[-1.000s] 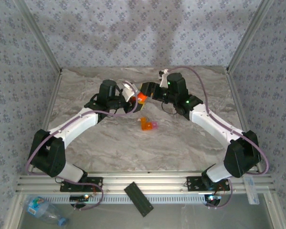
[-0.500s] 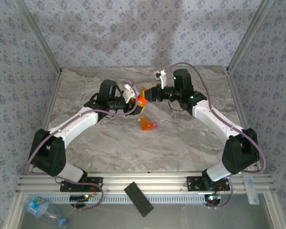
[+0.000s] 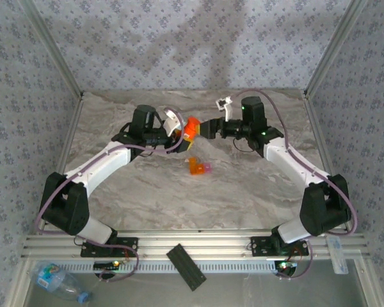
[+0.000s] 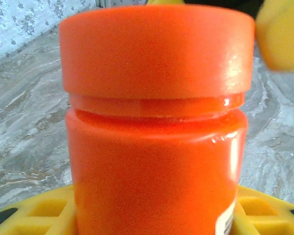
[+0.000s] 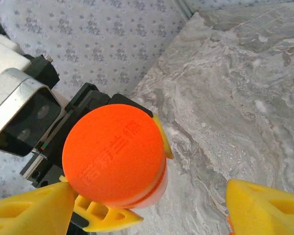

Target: Sort the pills into containers

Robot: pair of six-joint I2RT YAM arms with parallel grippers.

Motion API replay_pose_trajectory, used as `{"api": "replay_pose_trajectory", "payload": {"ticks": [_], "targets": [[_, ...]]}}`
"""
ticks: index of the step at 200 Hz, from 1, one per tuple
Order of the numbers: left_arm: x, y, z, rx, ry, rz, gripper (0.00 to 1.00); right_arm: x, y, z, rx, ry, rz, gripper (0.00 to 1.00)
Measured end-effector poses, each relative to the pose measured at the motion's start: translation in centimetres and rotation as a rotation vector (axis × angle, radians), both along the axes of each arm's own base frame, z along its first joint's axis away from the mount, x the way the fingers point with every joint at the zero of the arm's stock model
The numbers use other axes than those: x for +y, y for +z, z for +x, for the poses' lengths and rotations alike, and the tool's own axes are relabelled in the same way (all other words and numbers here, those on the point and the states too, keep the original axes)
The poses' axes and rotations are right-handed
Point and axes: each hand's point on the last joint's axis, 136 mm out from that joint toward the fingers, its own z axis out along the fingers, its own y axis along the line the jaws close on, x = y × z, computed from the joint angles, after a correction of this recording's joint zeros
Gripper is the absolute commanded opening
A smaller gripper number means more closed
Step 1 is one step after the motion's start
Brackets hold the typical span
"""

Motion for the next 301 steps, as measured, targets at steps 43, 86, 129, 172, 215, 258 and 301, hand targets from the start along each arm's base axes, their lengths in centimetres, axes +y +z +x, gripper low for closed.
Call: {"api": "replay_pose_trajectory", "payload": {"ticks": [43,86,129,172,215,258,301], "targets": [[0.2,0.0,0.5,-0.043,0.009,0.02,0.0,-1.1,0.4,0.9,0.173,-0.175,0.02,0.84],[0.2,-0.1,0.6,-0.059,0.009,0.029,0.0,-0.5,1.5,1.1,0.23,-0.23,0.01,0.83],[0.2,-0.1,0.6,-0.064,0.006,0.031,0.0,1.1,1.4,1.1,0.251,-0.221,-0.007,0.82],[0.3,-0.2,0.5,-0.057,0.007,0.036,0.0,2.4,0.5,0.9,0.274,-0.201,-0.022,0.79],[0.3,-0.2,0.5,-0.059,0.008,0.036,0.0,3.1,0.0,0.7,0.285,-0.186,-0.032,0.72],[0.3,-0.3,0.5,-0.057,0.008,0.037,0.0,3.2,0.0,0.7,0.282,-0.182,-0.03,0.61],[0.3,-0.4,0.5,-0.05,0.011,0.041,0.0,3.1,0.2,0.8,0.255,-0.169,-0.036,0.41]]}}
